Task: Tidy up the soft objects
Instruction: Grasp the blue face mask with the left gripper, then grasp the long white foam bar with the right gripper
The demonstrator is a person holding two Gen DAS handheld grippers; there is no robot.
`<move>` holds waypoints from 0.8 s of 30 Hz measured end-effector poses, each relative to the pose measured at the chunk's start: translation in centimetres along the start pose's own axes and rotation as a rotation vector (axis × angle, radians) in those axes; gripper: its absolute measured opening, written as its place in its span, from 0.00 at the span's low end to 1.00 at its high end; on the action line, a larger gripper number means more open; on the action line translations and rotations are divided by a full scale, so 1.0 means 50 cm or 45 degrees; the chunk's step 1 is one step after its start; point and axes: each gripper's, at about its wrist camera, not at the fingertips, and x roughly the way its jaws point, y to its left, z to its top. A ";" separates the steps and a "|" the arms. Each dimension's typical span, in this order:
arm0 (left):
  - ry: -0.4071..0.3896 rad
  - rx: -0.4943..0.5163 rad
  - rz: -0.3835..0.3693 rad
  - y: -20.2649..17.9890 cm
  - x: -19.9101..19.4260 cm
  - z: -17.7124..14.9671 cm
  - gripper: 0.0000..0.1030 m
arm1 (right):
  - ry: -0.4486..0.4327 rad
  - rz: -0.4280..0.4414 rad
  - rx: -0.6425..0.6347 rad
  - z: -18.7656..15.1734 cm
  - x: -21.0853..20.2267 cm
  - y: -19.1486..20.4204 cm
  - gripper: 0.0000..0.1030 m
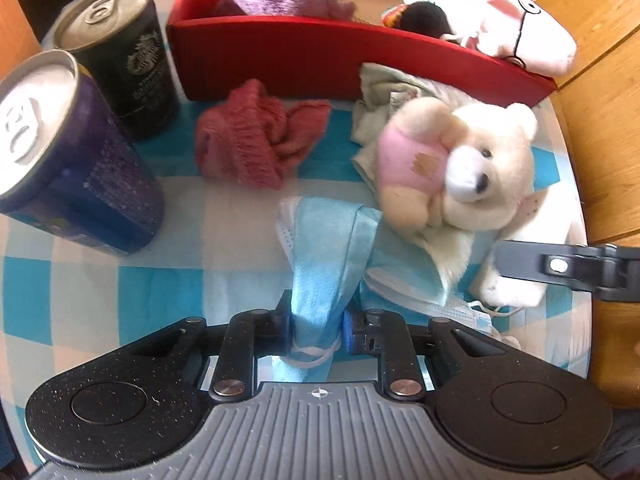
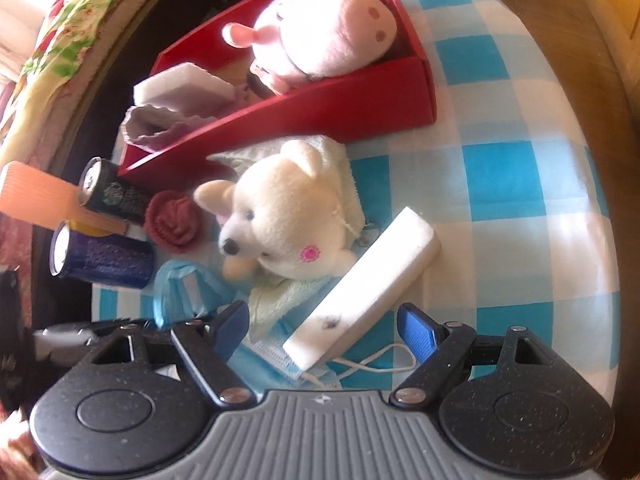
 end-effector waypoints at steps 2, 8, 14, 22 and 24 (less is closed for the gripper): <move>0.001 -0.001 -0.005 0.001 0.000 0.002 0.22 | 0.007 0.000 -0.001 -0.001 0.013 0.001 0.58; 0.027 0.004 -0.032 0.016 -0.002 0.011 0.23 | 0.024 -0.055 -0.027 -0.010 0.027 -0.006 0.57; 0.045 0.010 -0.015 0.021 0.002 0.018 0.25 | 0.021 -0.089 -0.033 -0.006 0.029 -0.034 0.18; 0.054 0.016 -0.001 0.003 0.005 0.008 0.22 | 0.041 -0.115 -0.158 -0.030 0.007 -0.036 0.12; 0.060 0.031 0.011 -0.005 0.009 0.002 0.22 | 0.040 -0.117 -0.187 -0.037 -0.002 -0.032 0.12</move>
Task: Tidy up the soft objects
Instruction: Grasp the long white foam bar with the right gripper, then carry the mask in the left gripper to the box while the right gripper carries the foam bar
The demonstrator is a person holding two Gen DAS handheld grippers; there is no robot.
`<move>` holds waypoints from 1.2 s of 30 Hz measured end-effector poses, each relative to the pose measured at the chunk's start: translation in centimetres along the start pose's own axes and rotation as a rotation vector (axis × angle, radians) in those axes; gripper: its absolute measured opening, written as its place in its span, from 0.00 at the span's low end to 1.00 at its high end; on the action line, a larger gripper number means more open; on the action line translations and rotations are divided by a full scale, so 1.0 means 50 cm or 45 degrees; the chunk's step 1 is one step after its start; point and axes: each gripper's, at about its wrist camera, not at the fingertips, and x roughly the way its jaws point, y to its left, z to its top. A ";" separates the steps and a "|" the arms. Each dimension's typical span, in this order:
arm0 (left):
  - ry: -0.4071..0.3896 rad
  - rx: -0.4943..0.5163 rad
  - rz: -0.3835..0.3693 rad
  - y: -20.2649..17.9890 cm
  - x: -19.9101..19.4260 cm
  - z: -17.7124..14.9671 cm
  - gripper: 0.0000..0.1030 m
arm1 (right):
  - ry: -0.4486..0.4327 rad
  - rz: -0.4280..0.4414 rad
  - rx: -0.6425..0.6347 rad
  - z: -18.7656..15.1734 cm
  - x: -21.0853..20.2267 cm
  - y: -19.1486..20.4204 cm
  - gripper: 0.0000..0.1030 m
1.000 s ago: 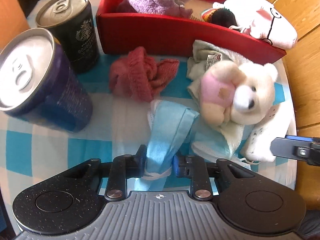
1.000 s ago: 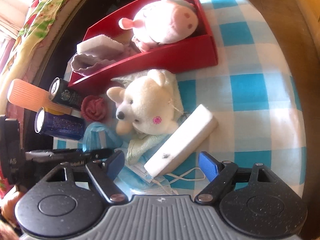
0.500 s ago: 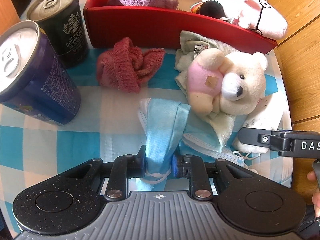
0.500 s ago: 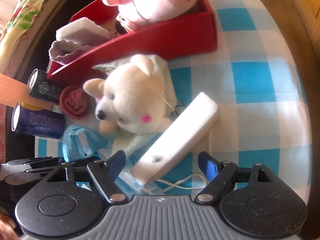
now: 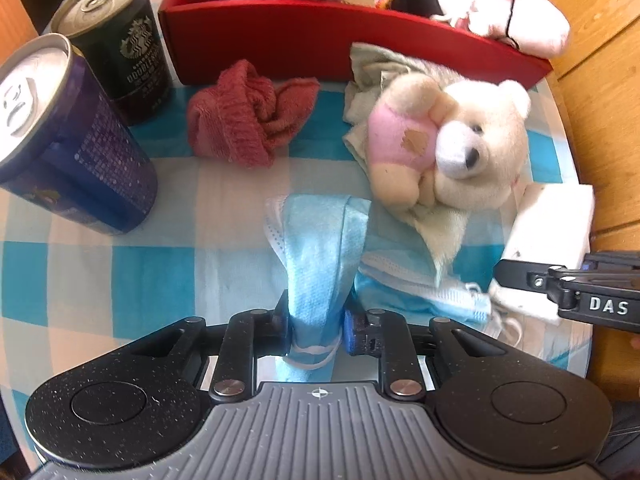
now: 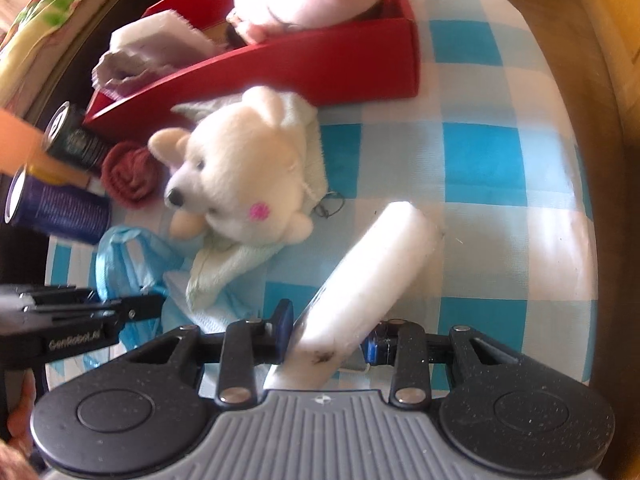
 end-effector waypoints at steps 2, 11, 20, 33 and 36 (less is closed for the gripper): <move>0.007 0.004 0.007 -0.005 0.001 -0.009 0.22 | -0.003 -0.012 -0.032 -0.009 -0.010 0.007 0.12; -0.003 -0.008 -0.021 -0.003 -0.030 -0.047 0.22 | -0.026 0.013 -0.161 -0.052 -0.049 0.047 0.12; -0.088 0.005 -0.043 -0.024 -0.087 -0.042 0.22 | -0.081 0.037 -0.228 -0.058 -0.088 0.103 0.12; -0.191 0.017 -0.044 -0.038 -0.153 -0.027 0.15 | -0.188 0.062 -0.285 -0.046 -0.150 0.149 0.12; -0.212 0.012 -0.049 -0.036 -0.170 -0.020 0.15 | -0.209 0.068 -0.285 -0.040 -0.162 0.153 0.12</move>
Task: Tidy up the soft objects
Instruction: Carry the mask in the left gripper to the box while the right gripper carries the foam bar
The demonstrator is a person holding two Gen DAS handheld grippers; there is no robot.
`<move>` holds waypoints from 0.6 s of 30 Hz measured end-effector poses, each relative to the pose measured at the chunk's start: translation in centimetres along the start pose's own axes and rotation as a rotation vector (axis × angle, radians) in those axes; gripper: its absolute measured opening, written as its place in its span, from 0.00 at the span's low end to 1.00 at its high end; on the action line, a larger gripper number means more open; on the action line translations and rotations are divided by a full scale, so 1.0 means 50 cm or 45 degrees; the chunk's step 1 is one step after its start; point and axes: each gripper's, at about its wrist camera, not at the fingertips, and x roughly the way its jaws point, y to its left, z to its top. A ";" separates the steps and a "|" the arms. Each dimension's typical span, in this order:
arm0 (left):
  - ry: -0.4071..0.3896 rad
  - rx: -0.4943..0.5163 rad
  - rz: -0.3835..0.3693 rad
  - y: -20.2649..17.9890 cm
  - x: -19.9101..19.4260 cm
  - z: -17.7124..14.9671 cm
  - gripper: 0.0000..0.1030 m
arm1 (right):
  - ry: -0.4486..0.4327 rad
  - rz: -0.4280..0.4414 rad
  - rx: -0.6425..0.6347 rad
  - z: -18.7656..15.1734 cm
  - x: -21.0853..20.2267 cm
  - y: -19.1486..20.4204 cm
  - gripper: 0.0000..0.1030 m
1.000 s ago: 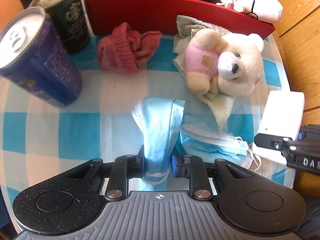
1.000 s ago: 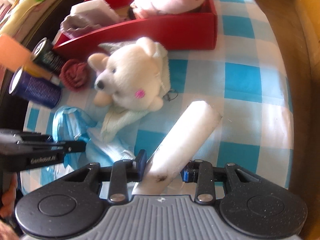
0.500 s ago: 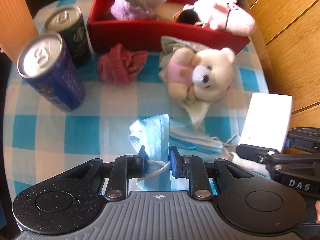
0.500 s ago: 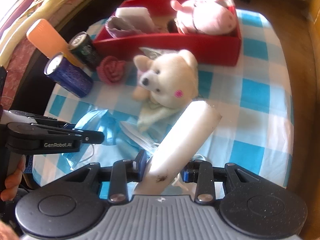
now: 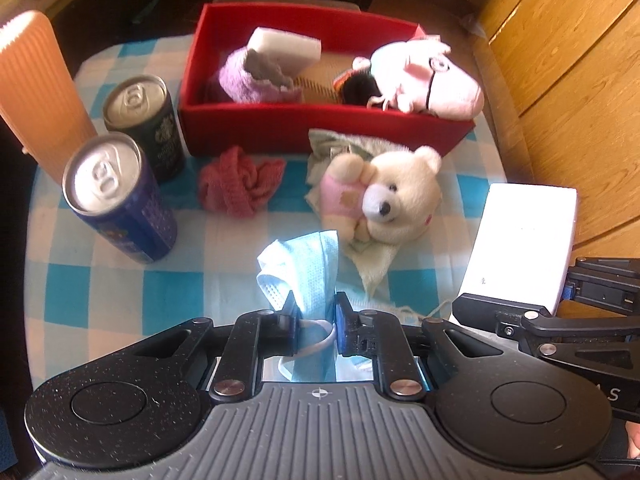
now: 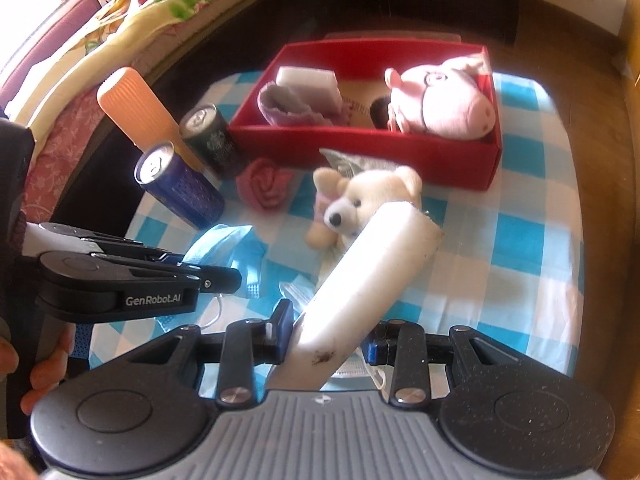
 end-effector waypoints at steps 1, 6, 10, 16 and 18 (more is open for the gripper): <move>-0.008 -0.001 -0.003 0.000 -0.006 0.004 0.15 | -0.008 0.002 0.001 0.004 -0.004 0.001 0.12; -0.063 -0.011 -0.004 -0.007 -0.034 0.031 0.14 | -0.058 0.004 0.006 0.029 -0.026 0.005 0.12; -0.110 -0.007 -0.007 -0.019 -0.058 0.058 0.14 | -0.103 0.010 0.006 0.053 -0.046 0.007 0.12; -0.221 -0.029 -0.007 -0.038 -0.094 0.112 0.14 | -0.182 0.001 0.014 0.099 -0.073 0.005 0.12; -0.248 -0.035 -0.014 -0.041 -0.104 0.131 0.14 | -0.213 -0.001 0.016 0.117 -0.084 0.005 0.12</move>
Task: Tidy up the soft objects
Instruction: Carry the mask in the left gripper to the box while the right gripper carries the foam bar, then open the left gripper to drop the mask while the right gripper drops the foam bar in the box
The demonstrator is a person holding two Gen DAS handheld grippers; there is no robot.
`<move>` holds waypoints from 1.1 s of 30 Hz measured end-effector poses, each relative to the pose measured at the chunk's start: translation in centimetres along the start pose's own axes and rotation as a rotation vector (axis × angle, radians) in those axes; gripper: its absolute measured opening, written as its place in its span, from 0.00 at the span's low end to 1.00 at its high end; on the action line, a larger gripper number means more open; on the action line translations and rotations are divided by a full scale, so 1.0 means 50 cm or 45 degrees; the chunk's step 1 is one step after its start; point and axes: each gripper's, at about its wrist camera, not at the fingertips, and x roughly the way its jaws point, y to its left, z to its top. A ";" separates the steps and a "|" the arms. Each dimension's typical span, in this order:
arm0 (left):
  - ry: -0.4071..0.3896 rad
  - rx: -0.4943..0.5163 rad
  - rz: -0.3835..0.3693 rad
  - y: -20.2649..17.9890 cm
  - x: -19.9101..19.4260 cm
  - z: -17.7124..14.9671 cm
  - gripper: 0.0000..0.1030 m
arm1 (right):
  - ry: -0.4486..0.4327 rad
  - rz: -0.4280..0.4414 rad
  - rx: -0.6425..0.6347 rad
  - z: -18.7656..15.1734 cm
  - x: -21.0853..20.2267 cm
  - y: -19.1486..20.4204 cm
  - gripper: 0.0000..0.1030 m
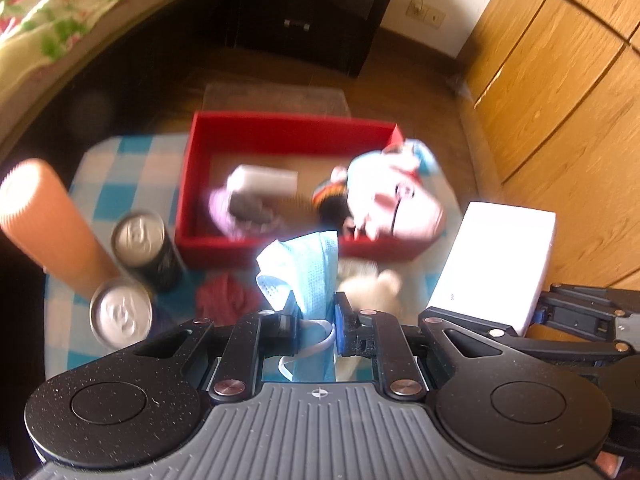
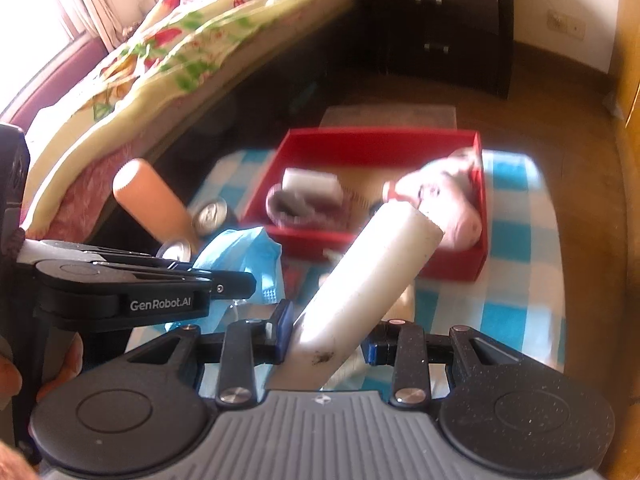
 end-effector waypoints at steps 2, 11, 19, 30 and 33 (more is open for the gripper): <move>-0.017 -0.009 0.002 -0.002 -0.002 0.019 0.14 | -0.026 -0.004 0.001 0.019 -0.006 0.000 0.12; -0.074 -0.020 0.011 -0.010 0.015 0.095 0.14 | -0.093 -0.022 0.014 0.093 0.008 -0.011 0.12; -0.066 -0.056 0.030 0.011 0.097 0.158 0.14 | -0.091 -0.055 0.050 0.156 0.089 -0.055 0.12; -0.045 -0.111 0.036 0.046 0.209 0.208 0.24 | -0.042 -0.090 0.122 0.210 0.224 -0.132 0.13; -0.050 -0.131 0.036 0.053 0.221 0.211 0.34 | -0.033 -0.086 0.158 0.214 0.241 -0.145 0.16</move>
